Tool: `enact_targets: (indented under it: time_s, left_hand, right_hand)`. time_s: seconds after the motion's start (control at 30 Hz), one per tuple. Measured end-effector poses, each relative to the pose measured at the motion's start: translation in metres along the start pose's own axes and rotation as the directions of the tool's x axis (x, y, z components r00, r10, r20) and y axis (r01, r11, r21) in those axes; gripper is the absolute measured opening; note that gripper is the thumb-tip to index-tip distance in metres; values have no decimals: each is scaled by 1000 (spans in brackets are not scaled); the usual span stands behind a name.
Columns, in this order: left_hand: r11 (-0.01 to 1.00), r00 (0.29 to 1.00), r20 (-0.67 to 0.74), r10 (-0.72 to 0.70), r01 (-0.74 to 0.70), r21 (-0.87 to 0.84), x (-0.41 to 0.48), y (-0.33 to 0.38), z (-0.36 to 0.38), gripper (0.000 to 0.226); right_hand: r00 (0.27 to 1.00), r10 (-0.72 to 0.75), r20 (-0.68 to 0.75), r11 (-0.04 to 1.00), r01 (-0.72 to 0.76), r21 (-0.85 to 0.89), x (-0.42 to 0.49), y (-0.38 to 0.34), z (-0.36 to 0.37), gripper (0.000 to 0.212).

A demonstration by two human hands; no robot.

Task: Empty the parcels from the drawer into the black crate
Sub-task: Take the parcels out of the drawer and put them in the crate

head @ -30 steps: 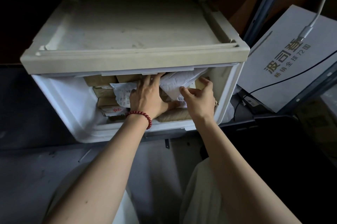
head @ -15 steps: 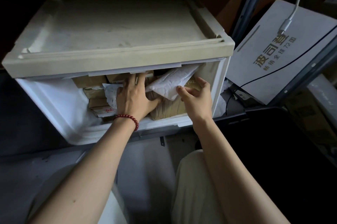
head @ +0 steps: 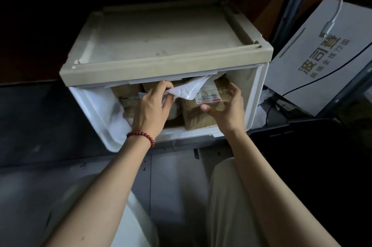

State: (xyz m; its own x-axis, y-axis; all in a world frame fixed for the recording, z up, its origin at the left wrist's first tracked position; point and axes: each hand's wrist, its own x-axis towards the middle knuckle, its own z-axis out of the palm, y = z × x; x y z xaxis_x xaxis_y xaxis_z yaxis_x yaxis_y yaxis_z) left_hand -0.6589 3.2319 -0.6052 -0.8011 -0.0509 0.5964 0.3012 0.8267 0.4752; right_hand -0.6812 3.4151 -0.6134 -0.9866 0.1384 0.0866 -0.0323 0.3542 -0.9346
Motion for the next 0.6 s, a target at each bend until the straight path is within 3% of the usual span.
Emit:
enact_targets:
  time_s: [0.2, 0.37, 0.43, 0.5, 0.6]
  left_hand:
    - [988, 992, 19, -123, 125, -95, -9, -6, -27, 10]
    - [953, 967, 66, -245, 253, -165, -12, -14, -46, 3]
    - [900, 913, 191, -359, 393, -187, -13, -21, -51, 7]
    - [823, 817, 323, -478, 545, -160, -14, -29, -52, 15]
    - [714, 702, 393, -594, 685, -144, -15, -33, -50, 12]
  right_hand:
    - [1000, -10, 21, 999, 11, -44, -4, -4, -1, 97]
    - [994, 48, 97, 998, -53, 41, -9, -10, 8, 96]
    - [985, 76, 157, 990, -94, 108, -11, -13, 11, 90]
    - [971, 111, 210, 981, -141, 134, -11, -14, 14, 74]
    - [958, 163, 237, 982, -181, 60, -11, -13, 19, 50]
